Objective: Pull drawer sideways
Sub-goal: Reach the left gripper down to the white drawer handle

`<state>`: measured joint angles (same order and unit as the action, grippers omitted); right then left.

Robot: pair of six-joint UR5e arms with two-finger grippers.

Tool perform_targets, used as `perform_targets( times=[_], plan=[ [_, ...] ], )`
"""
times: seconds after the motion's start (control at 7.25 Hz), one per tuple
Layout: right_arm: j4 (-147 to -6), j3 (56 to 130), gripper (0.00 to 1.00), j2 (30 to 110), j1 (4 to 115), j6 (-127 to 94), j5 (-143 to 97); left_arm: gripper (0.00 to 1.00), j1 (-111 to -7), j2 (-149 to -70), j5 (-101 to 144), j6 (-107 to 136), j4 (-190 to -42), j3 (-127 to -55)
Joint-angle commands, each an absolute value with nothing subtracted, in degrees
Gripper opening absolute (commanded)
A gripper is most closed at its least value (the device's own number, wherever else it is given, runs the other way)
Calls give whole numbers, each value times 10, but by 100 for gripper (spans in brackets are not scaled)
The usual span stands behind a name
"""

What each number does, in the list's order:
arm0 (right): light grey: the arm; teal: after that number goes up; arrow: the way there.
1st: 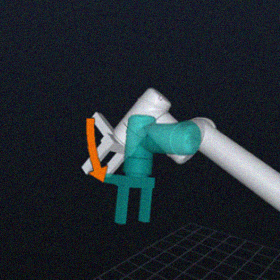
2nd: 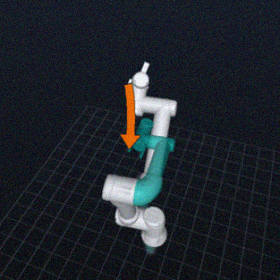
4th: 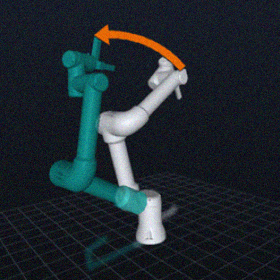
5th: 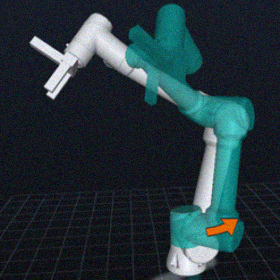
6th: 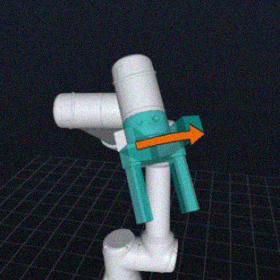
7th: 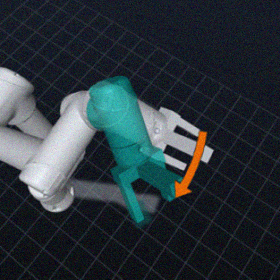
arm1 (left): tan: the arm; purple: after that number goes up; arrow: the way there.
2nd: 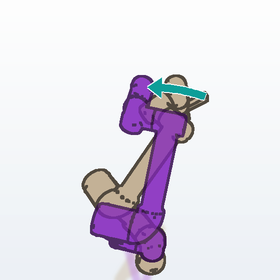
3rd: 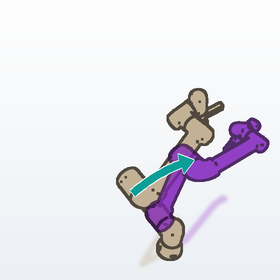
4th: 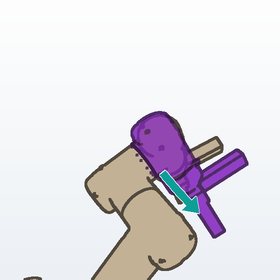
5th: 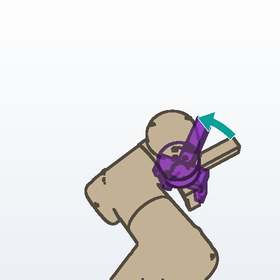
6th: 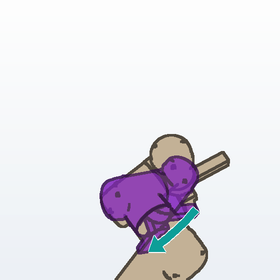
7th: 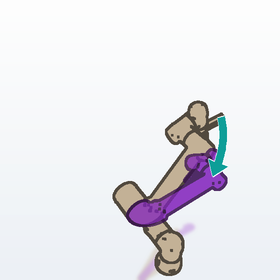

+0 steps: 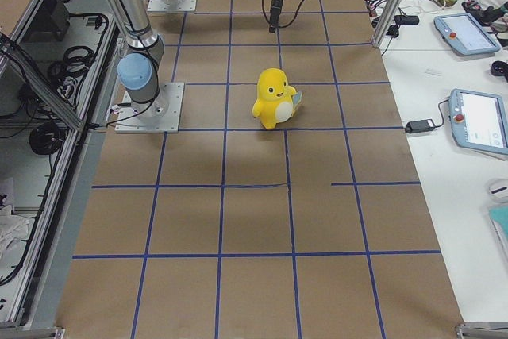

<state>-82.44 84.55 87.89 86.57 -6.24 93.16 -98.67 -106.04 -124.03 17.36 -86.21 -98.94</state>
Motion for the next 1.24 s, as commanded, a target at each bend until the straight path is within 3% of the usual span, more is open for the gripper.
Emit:
perform_targets(
  times=[0.0, 0.28, 1.1],
  plan=[
    [-824, 846, 100, 879, 866, -62, 932, 100, -989, -1087, -1364, 205, -867, -1037],
    [-824, 846, 100, 879, 866, -62, 932, 100, -988, -1106, -1510, 227, -867, -1090],
    [-824, 846, 100, 879, 866, -62, 932, 97, -940, -1135, -1556, 257, -884, -1092]
  ],
)
